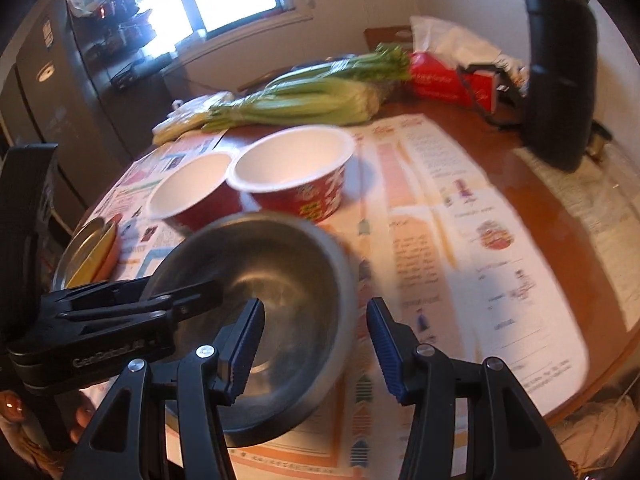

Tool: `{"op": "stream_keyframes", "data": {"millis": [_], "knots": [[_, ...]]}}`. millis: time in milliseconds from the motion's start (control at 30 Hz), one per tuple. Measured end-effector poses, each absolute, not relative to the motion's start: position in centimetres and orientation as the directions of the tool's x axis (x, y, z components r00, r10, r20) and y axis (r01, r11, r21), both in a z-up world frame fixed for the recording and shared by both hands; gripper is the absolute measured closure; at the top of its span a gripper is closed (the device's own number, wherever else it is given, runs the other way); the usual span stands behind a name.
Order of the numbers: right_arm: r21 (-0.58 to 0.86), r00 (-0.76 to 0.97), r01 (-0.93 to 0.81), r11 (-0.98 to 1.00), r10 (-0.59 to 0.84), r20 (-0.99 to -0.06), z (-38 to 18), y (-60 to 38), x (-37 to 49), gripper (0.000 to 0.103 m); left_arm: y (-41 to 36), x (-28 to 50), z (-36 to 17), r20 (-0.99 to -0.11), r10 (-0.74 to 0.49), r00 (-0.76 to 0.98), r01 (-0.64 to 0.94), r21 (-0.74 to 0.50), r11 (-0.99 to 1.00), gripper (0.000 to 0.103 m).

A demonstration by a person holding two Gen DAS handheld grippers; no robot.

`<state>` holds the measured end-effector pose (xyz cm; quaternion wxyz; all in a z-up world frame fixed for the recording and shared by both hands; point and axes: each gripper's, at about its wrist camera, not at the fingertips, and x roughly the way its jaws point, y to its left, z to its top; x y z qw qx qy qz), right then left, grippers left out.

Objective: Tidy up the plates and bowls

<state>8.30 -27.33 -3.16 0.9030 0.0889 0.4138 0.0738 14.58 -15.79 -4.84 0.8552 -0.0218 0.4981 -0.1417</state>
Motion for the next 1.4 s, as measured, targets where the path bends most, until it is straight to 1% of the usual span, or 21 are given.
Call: {"op": "stream_keyframes", "data": {"millis": [100, 167, 200, 233, 400, 600, 967, 1200, 1400], "knots": [[0.224, 0.649, -0.081, 0.971, 0.222, -0.728, -3.4, -27.0, 8.1, 0.05, -15.8, 14.6, -4.9, -0.844, -0.271, 0.464, 0.224, -0.184, 0.957, 0.05], [0.232, 0.651, -0.096, 0.968, 0.237, -0.721, -3.4, -26.9, 8.1, 0.05, -15.8, 14.7, -4.9, -0.841, -0.295, 0.454, 0.225, -0.211, 0.951, 0.055], [0.233, 0.653, -0.102, 0.967, 0.241, -0.718, -3.3, -26.9, 8.0, 0.051, -15.7, 14.7, -5.0, -0.838, -0.312, 0.447, 0.227, -0.232, 0.946, 0.061], [0.23, 0.655, -0.105, 0.968, 0.241, -0.716, -3.2, -26.8, 7.9, 0.051, -15.8, 14.6, -5.0, -0.838, -0.321, 0.441, 0.228, -0.241, 0.943, 0.062], [0.222, 0.662, -0.1, 0.97, 0.232, -0.713, -2.6, -27.0, 7.7, 0.052, -16.2, 14.3, -4.6, -0.838, -0.344, 0.424, 0.233, -0.267, 0.935, 0.062], [0.236, 0.681, -0.1, 0.967, 0.24, -0.692, -1.1, -27.3, 6.9, 0.051, -16.0, 12.9, -2.5, -0.817, -0.353, 0.455, 0.255, -0.26, 0.931, 0.062], [0.235, 0.694, -0.191, 0.953, 0.3, -0.654, 1.3, -23.3, 5.1, 0.051, -11.0, 10.0, -0.1, -0.787, -0.338, 0.516, 0.21, -0.267, 0.941, 0.06], [0.238, 0.666, -0.253, 0.938, 0.348, -0.66, 0.7, -19.9, 4.9, 0.051, -7.8, 9.2, -0.5, -0.792, -0.271, 0.548, 0.134, -0.236, 0.962, 0.058], [0.256, 0.624, -0.27, 0.928, 0.371, -0.688, -1.0, -18.7, 5.5, 0.051, -7.0, 9.4, -1.9, -0.806, -0.26, 0.531, 0.11, -0.239, 0.965, 0.058]]}}
